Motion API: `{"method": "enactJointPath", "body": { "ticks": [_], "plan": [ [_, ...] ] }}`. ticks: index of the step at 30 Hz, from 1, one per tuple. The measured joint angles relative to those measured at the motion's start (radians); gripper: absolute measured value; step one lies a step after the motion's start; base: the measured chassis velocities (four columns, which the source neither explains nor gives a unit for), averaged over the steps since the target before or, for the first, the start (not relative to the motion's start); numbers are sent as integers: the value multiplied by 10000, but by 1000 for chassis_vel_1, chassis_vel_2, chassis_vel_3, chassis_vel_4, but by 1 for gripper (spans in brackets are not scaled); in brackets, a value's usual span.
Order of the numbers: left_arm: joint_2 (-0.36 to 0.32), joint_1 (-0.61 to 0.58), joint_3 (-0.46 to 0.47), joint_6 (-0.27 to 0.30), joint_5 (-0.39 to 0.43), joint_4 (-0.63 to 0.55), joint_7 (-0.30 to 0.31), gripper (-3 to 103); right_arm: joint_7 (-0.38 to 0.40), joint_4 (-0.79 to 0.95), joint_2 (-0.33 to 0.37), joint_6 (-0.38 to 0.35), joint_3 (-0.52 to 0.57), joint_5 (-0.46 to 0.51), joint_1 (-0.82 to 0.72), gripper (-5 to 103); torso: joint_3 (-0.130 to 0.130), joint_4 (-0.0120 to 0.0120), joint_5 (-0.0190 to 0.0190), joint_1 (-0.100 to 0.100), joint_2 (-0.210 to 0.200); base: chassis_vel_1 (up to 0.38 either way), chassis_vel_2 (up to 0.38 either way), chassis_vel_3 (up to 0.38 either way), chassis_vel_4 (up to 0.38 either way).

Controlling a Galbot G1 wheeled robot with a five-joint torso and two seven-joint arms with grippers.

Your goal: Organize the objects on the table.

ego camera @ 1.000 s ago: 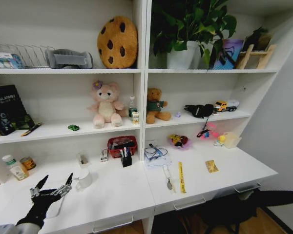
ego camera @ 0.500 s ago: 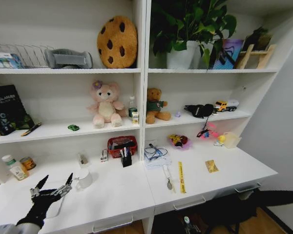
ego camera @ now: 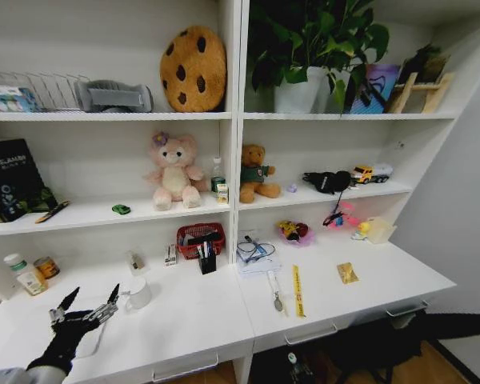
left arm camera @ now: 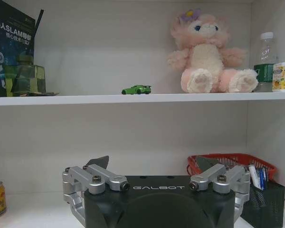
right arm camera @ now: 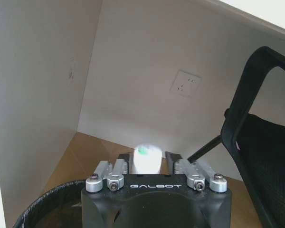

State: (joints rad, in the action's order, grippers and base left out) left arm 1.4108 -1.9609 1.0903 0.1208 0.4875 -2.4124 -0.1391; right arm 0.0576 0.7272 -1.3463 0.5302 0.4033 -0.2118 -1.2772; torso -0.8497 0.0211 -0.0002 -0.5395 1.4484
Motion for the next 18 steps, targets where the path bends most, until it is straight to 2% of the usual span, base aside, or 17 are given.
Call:
{"method": "enactJointPath", "body": {
  "ticks": [3, 4, 6, 7, 8, 9, 10, 14, 18],
  "plan": [
    [0, 0, 0, 0, 0, 0, -1, 100, -98, -93, -44, -50, -42, 3, 78, 53, -1, 4, 1, -1, 0, 0, 0, 0, 0],
    [0, 0, 0, 0, 0, 0, -1, 100, -98, -93, -44, -50, -42, 3, 78, 53, -1, 4, 1, -1, 0, 0, 0, 0, 0],
    [0, 0, 0, 0, 0, 0, 0, 100, -128, -7, -97, -36, -71, 23, 89, 64, 0, 1, 2, 0, 0, 0, 0, 0, 0],
    [0, 0, 0, 0, 0, 0, 0, 100, -128, -7, -97, -36, -71, 23, 89, 64, 0, 1, 2, 0, 0, 0, 0, 0, 0],
    [0, 0, 0, 0, 0, 0, -1, 100, -132, 153, -98, -13, -95, 17, 26, 70, 0, 0, 4, 0, 0, 0, 0, 0, 0],
    [0, 0, 0, 0, 0, 0, 0, 100, -175, 705, -19, 7, -163, 16, -277, 75, 0, -3, 5, -1, -1, 0, 0, 0, 0],
    [0, 0, 0, 0, 0, 0, 0, 100, -175, 705, -19, 7, -163, 16, -277, 75, 0, -3, 5, -1, -1, 0, 0, 0, 0],
    [0, 0, 0, 0, 0, 0, -1, 100, -247, 2767, 609, 132, -143, 277, -1773, 96, 0, 3, 2, 0, 0, 0, 0, 0, 0],
    [0, 0, 0, 0, 0, 0, -1, 100, -268, 3858, 961, 332, 77, 747, -2769, 99, 1, 2, 4, 2, 0, 0, 0, 0, 0]
  ]
}}
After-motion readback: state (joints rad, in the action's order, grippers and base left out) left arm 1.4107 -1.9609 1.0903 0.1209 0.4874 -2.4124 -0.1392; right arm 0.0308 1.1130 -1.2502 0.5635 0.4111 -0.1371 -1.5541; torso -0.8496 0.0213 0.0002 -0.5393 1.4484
